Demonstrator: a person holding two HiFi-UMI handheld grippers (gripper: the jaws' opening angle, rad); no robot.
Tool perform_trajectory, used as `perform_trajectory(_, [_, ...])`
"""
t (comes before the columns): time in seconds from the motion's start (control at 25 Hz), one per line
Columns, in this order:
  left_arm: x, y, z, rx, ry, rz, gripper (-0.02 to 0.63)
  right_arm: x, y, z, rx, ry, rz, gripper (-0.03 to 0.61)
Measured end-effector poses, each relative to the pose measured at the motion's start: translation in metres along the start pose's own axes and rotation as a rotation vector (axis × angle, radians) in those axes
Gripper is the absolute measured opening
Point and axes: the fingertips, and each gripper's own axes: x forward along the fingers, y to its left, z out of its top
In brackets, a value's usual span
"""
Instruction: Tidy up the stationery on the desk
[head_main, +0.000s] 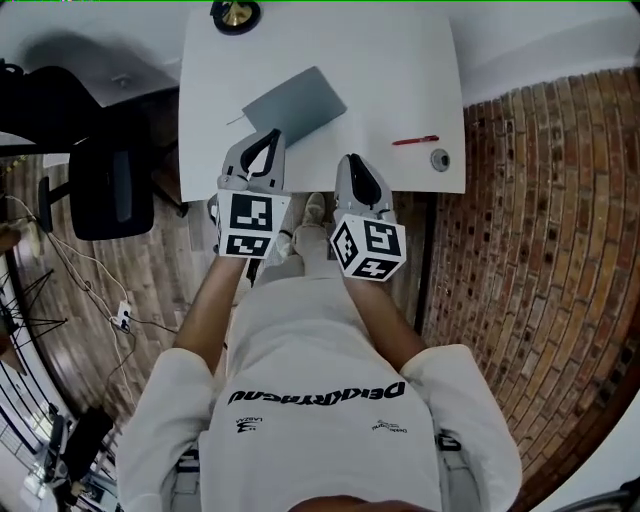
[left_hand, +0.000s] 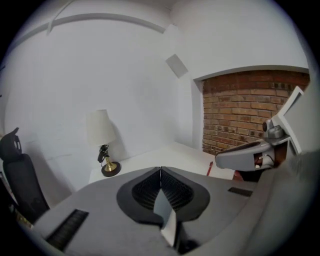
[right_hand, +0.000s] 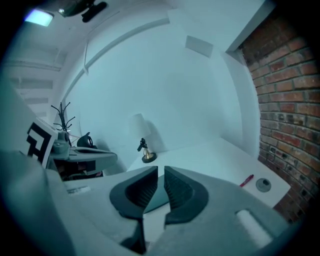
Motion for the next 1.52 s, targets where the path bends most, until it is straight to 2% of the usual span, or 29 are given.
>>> perform_trajectory(0.12, [0.032,0.009,-0.008,0.029,0.043,-0.058,0.006,0.030,-0.010,-0.018,0.035,0.060,-0.020,0.043])
perform_trajectory(0.24, [0.065,0.018,-0.022,0.038,0.103,-0.098,0.060,0.057,-0.018,-0.037,0.078,0.112,-0.033,0.063])
perform_trajectory(0.72, [0.165,0.052,-0.073,0.085,0.305,-0.212,0.134,0.136,-0.038,-0.095,0.264,0.286,-0.042,0.114])
perform_trajectory(0.88, [0.188,0.063,-0.094,0.074,0.380,-0.269,0.161,0.159,-0.039,-0.116,0.291,0.348,-0.031,0.130])
perform_trajectory(1.08, [0.220,0.071,-0.119,0.054,0.448,-0.342,0.166,0.186,-0.043,-0.133,0.313,0.394,-0.043,0.135])
perform_trajectory(1.36, [0.242,0.075,-0.138,-0.007,0.505,-0.413,0.167,0.197,-0.042,-0.153,0.362,0.452,-0.078,0.149])
perform_trajectory(1.52, [0.249,0.077,-0.150,-0.012,0.551,-0.436,0.169,0.201,-0.044,-0.162,0.379,0.477,-0.092,0.155])
